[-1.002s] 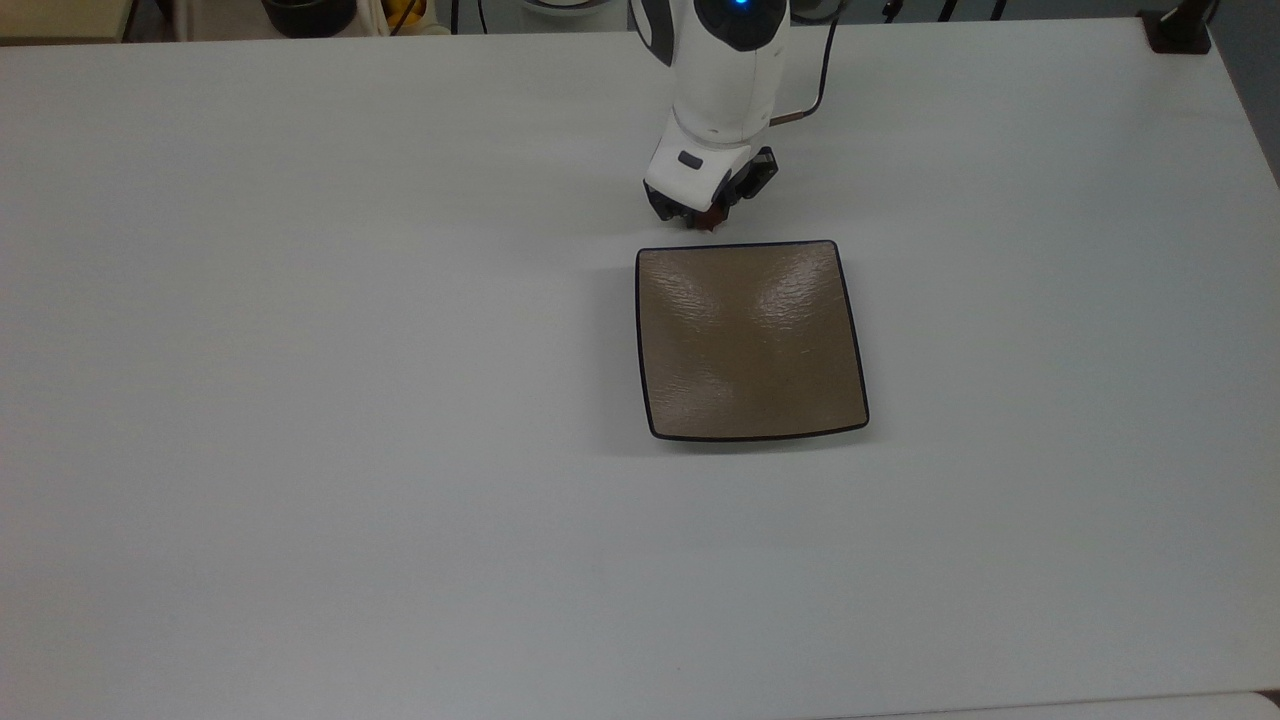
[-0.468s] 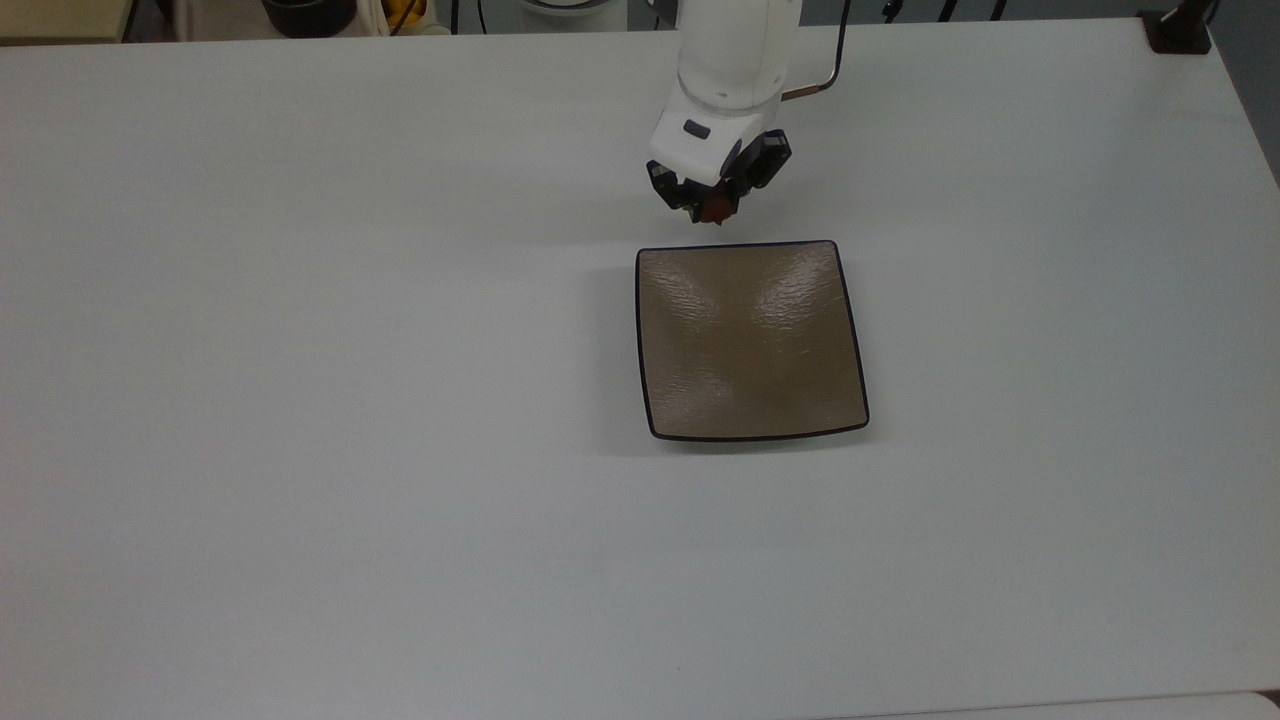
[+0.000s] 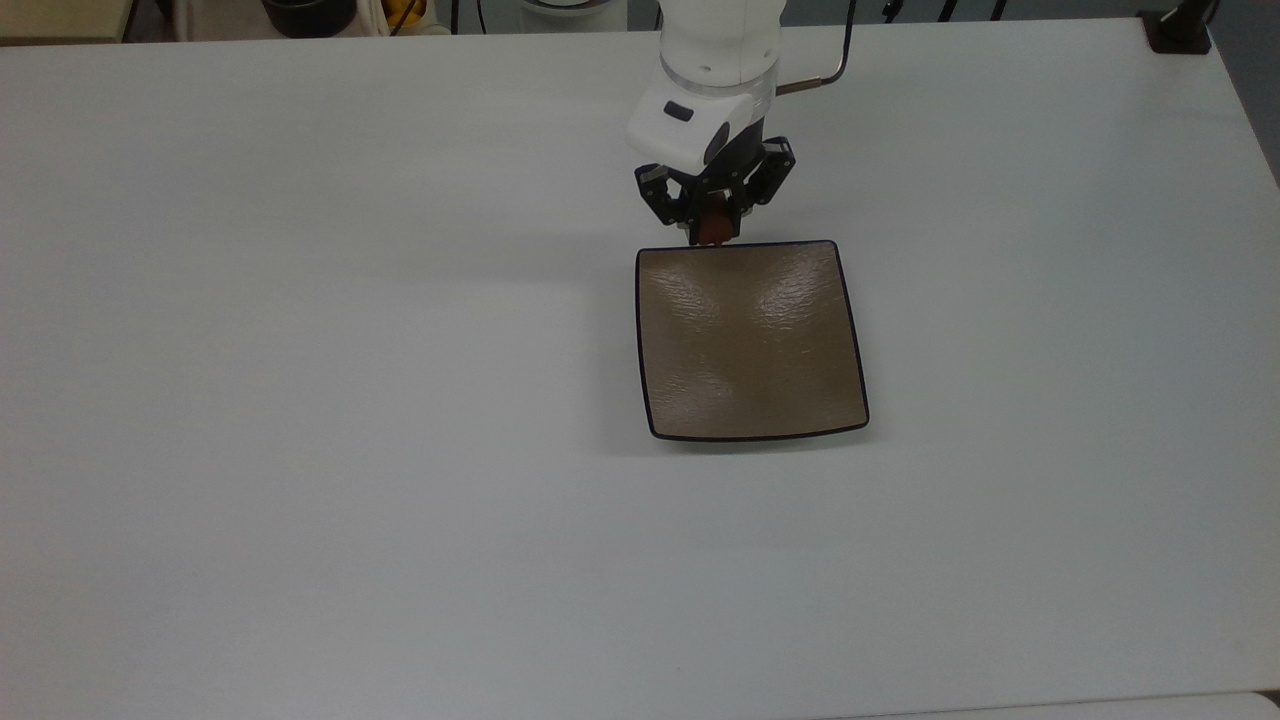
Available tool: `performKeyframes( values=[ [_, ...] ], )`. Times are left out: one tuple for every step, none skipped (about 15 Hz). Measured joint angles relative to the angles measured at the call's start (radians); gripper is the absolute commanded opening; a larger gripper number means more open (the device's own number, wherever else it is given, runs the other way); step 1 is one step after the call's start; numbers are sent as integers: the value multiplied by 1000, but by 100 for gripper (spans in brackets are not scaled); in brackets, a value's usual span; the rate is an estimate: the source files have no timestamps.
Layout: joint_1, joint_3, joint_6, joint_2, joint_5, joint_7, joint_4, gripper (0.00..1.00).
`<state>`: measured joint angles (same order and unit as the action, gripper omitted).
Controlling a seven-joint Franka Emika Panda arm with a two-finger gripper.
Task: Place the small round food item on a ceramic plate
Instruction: 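Lift the held food item and carry it over the square plate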
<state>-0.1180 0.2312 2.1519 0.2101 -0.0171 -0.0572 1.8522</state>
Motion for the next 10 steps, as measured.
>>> performKeyframes(
  values=[
    [4, 0, 0, 15, 0, -11, -21, 39],
    [8, 0, 13, 33, 0, -31, -43, 39],
    [13, -1, 57, 63, 0, -68, -71, 39],
    [15, -1, 93, 85, 0, -99, -84, 39],
    [17, -1, 128, 107, 0, -135, -95, 40],
    [18, -1, 152, 129, -1, -166, -104, 43],
    [18, -1, 162, 149, -9, -193, -115, 48],
    [19, -1, 166, 169, -26, -221, -126, 60],
    [19, -1, 168, 185, -43, -244, -135, 78],
    [19, -1, 168, 199, -58, -258, -143, 100]
  ],
)
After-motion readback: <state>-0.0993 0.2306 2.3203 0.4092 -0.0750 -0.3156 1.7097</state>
